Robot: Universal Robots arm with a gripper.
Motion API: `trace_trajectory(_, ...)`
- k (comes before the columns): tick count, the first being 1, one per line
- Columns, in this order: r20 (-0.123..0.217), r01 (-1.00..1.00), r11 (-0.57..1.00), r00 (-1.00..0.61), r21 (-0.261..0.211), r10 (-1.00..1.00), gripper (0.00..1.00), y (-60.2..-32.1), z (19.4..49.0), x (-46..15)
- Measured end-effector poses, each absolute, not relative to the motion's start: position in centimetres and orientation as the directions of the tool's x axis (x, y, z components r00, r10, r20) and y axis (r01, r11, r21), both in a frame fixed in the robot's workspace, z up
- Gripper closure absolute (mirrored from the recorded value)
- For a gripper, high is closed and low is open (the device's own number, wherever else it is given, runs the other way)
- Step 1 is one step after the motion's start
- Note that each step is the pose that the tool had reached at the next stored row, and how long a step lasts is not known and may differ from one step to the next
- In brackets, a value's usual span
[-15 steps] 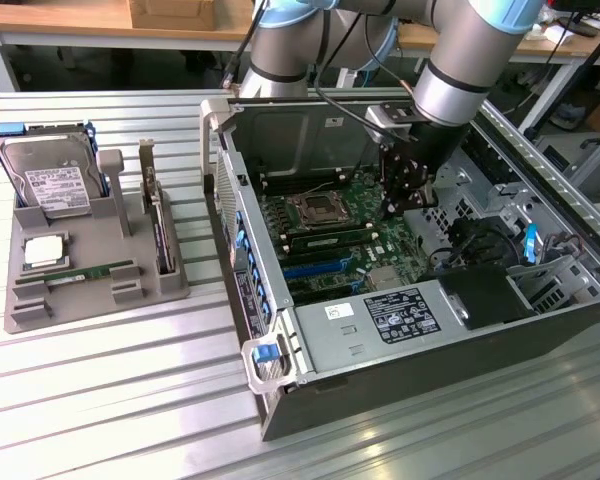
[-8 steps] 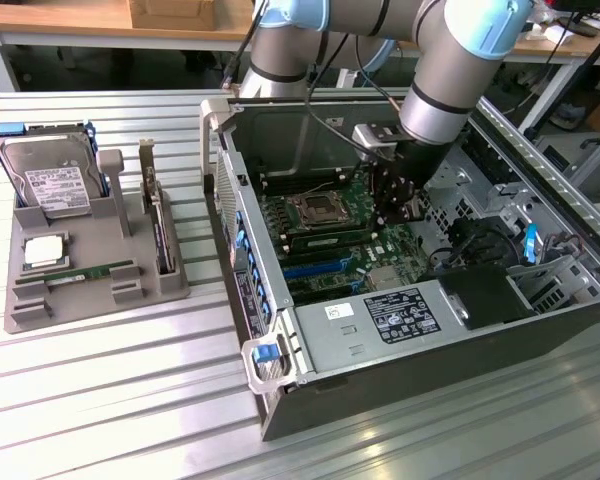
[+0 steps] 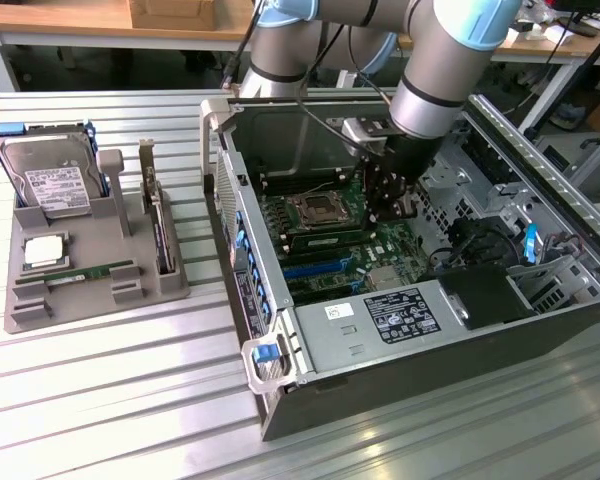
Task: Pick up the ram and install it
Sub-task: 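Press down the ram until it locks into place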
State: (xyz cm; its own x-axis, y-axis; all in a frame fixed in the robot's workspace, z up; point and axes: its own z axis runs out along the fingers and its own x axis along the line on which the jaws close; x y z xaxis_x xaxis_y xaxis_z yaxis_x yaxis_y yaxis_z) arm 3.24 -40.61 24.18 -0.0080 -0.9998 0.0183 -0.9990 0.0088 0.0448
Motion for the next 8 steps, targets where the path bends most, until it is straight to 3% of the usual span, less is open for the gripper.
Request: trace_trajectory(8,0.013,-0.999,0.009,-0.008,0.034,-1.0,0.89,-40.6,24.2,-3.0)
